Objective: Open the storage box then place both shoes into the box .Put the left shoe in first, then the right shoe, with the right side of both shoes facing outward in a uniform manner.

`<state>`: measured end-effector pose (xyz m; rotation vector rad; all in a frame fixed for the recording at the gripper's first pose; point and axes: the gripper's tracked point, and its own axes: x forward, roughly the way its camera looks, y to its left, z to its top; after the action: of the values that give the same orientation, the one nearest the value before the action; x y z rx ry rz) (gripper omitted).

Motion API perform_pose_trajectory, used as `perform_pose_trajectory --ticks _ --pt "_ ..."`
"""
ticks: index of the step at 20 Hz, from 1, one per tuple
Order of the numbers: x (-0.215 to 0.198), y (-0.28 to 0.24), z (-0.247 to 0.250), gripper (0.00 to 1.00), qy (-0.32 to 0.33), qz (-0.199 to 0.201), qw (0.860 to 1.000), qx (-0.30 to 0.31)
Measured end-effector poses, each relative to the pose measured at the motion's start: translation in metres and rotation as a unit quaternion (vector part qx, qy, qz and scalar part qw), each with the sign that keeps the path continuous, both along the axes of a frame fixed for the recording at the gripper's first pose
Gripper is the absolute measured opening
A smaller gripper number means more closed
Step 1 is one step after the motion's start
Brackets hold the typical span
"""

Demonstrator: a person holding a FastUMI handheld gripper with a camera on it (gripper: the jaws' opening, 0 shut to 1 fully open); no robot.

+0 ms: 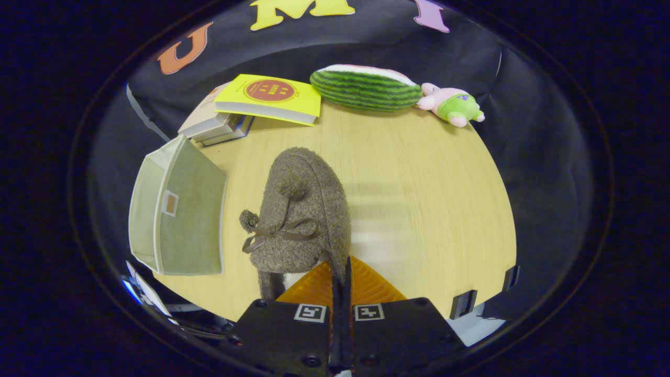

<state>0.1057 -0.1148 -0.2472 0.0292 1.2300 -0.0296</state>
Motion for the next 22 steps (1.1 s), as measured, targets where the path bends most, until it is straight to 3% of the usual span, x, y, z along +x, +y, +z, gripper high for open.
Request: perform_pose_trajectory --ticks 10,22 --pt "0.007 0.113 0.074 0.06 -0.040 0.012 0.995 0.089" --pt "0.038 0.241 0.085 0.06 -0.093 0.002 0.986 0.136"
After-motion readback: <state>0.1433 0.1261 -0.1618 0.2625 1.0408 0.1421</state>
